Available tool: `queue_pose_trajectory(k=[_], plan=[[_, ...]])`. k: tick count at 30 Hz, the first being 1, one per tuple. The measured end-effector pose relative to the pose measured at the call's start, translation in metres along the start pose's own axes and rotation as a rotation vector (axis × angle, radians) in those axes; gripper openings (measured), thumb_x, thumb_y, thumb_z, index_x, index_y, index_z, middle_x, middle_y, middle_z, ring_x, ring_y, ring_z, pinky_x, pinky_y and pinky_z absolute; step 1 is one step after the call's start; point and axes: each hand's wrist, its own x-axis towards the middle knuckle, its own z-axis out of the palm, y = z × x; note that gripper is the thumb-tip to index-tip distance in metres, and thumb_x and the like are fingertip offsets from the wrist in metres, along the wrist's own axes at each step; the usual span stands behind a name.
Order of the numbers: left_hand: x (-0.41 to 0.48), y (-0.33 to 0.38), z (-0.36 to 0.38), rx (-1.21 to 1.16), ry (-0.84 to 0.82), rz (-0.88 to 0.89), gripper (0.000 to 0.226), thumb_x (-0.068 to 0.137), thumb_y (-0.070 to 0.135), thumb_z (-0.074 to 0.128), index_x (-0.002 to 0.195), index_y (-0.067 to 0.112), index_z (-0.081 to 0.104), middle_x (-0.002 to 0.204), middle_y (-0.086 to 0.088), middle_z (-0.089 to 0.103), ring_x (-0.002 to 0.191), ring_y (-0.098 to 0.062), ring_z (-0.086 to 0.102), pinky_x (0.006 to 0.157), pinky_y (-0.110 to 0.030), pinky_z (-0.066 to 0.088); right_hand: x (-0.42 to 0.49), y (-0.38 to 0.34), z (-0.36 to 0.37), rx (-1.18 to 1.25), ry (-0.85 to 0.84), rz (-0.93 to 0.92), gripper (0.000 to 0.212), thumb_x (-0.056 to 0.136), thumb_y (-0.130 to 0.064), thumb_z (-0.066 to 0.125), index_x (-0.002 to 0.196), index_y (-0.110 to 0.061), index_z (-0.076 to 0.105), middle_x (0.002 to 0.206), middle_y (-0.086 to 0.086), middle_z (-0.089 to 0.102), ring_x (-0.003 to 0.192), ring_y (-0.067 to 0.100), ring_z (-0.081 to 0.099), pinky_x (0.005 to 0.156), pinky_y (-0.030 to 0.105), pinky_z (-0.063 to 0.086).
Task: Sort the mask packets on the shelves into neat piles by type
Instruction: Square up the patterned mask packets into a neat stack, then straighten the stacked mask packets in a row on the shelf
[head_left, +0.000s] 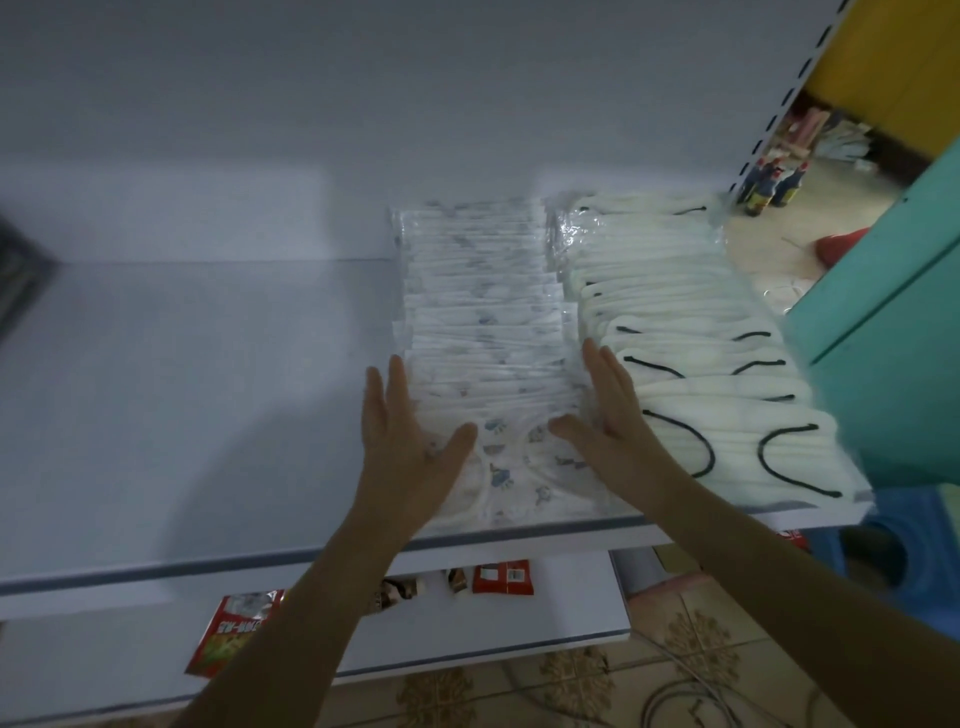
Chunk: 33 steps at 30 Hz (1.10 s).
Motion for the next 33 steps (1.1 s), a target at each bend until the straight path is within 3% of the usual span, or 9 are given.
queue_pose_trajectory(k=[6,10,15,19,22,24,26,29,33], plan=[[0.005,-0.002,-0.003,-0.011,0.003,-0.037,0.09,0.087,0.032,0.06,0.149,0.023,-0.005,0.157,0.002,-0.008,0.145,-0.014,-0.002,0.115,-0.036,0.007,0.003,0.001,-0.004,-0.077,-0.018,0.003,0.079,0.091,-0.022,0.053,0.149,-0.022,-0.001,0.157,-0.007,-0.005,0.144,0.01,-0.005,0.118,0.033,0.003],[0.016,-0.003,-0.008,-0.038,-0.059,-0.045,0.088,0.086,0.034,0.062,0.149,0.02,0.002,0.157,-0.002,0.007,0.144,-0.019,0.011,0.117,-0.04,0.015,0.006,-0.003,-0.001,-0.184,-0.058,-0.002,0.074,0.094,-0.023,0.048,0.15,-0.022,0.0,0.157,-0.006,-0.006,0.144,0.009,-0.008,0.117,0.032,-0.006],[0.01,-0.005,-0.034,0.015,0.005,-0.011,0.085,0.089,0.036,0.058,0.149,0.02,0.001,0.158,0.001,0.0,0.145,-0.014,0.003,0.116,-0.034,0.009,0.002,-0.008,-0.005,-0.374,0.048,-0.142,0.077,0.087,-0.041,0.042,0.148,-0.022,0.0,0.156,-0.004,-0.01,0.143,0.009,-0.012,0.114,0.033,-0.011],[0.002,-0.017,-0.071,0.094,0.045,0.066,0.081,0.09,0.035,0.055,0.149,0.017,0.003,0.157,0.0,0.005,0.144,-0.013,0.007,0.114,-0.027,0.009,0.001,-0.037,0.01,-0.5,-0.001,-0.321,0.074,0.077,-0.044,0.036,0.138,-0.032,-0.004,0.147,-0.014,-0.008,0.14,0.005,-0.011,0.111,0.029,-0.013],[-0.018,-0.036,-0.114,0.223,0.079,0.181,0.077,0.092,0.033,0.053,0.149,0.014,0.005,0.157,-0.002,0.008,0.143,-0.011,0.007,0.108,-0.014,0.003,0.001,-0.074,0.047,-0.531,-0.075,-0.412,0.072,0.082,-0.051,0.036,0.139,-0.034,-0.004,0.152,-0.012,-0.008,0.144,0.01,-0.01,0.11,0.027,-0.015],[-0.036,-0.056,-0.151,0.314,0.11,0.248,0.074,0.093,0.042,0.048,0.148,0.011,0.008,0.155,-0.002,0.011,0.138,-0.005,0.007,0.102,-0.004,-0.004,-0.002,-0.104,0.083,-0.544,-0.156,-0.443,0.071,0.092,-0.045,0.043,0.145,-0.032,-0.002,0.156,-0.007,-0.008,0.144,0.011,-0.01,0.109,0.026,-0.015],[-0.056,-0.077,-0.192,0.389,0.149,0.264,0.079,0.086,0.052,0.039,0.147,0.01,0.013,0.153,-0.001,0.015,0.134,-0.004,0.009,0.1,0.001,-0.005,-0.008,-0.137,0.123,-0.557,-0.229,-0.483,0.069,0.095,-0.039,0.045,0.147,-0.031,0.0,0.157,-0.005,-0.009,0.144,0.011,-0.01,0.111,0.027,-0.014],[-0.083,-0.103,-0.253,0.439,0.192,0.232,0.076,0.082,0.047,0.035,0.146,0.01,0.018,0.154,-0.006,0.018,0.132,-0.003,0.01,0.097,0.005,-0.006,-0.018,-0.187,0.181,-0.505,-0.282,-0.539,0.066,0.096,-0.036,0.044,0.148,-0.031,0.004,0.157,-0.003,-0.005,0.144,0.011,-0.006,0.113,0.028,-0.01],[-0.111,-0.139,-0.337,0.529,0.226,0.236,0.08,0.081,0.055,0.034,0.144,0.008,0.025,0.151,-0.008,0.024,0.14,-0.016,0.018,0.105,-0.009,0.003,-0.032,-0.249,0.261,-0.337,-0.34,-0.489,0.061,0.098,-0.033,0.041,0.149,-0.028,0.008,0.158,0.0,-0.001,0.144,0.013,-0.002,0.114,0.027,0.0]])
